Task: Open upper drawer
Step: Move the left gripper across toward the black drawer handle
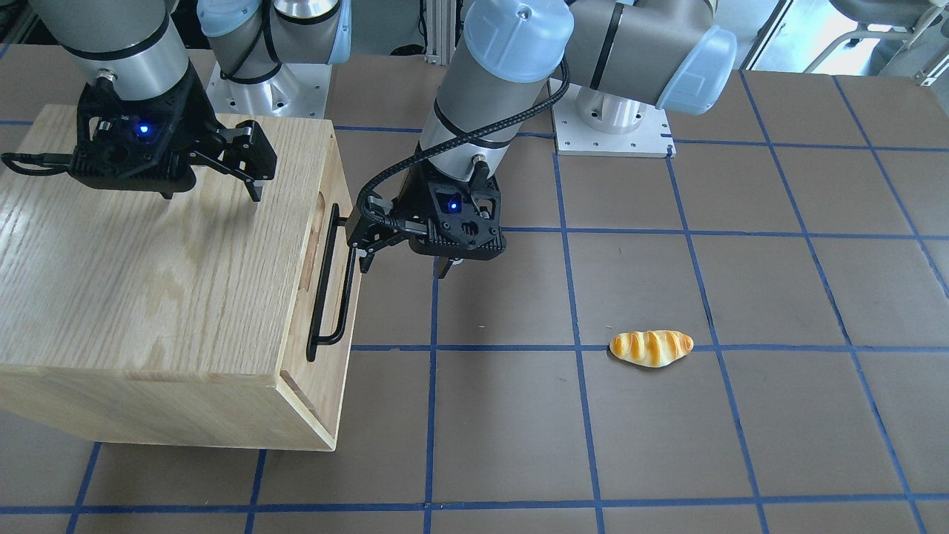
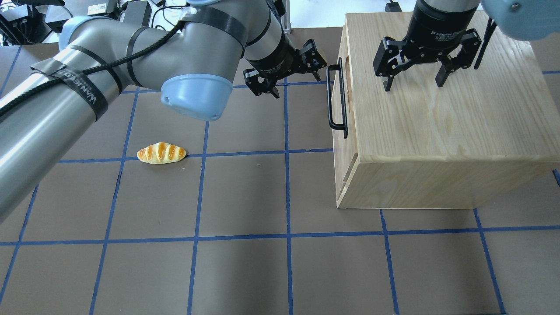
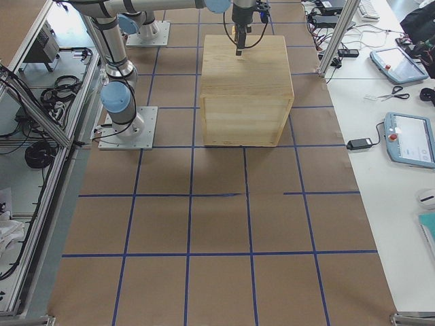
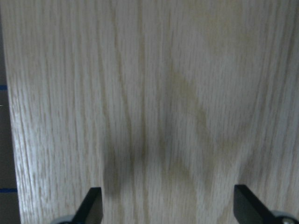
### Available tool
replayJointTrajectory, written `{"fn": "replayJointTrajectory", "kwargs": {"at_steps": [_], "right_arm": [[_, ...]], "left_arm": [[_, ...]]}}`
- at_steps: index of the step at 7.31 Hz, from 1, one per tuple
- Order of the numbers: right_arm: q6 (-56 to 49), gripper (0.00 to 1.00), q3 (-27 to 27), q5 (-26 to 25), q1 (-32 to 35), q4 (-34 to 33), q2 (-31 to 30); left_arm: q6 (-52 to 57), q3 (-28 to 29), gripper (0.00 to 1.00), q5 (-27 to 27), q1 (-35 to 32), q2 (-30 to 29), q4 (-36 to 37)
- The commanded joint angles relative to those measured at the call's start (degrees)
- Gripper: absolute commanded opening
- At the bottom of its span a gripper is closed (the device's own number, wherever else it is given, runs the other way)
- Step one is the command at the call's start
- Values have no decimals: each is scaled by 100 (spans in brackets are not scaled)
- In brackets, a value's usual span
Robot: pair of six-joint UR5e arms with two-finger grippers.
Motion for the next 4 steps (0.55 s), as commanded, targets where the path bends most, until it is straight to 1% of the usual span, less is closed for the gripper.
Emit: {"fn": "replayJointTrajectory", "kwargs": {"at_steps": [1, 4], "right_arm": [[0, 100, 3, 0, 0, 0, 0], [-9, 100, -6, 0, 0, 0, 0]], "left_arm": [[-216, 0, 100, 5, -195, -209, 127], [-225, 0, 100, 6, -284, -350, 224]]}}
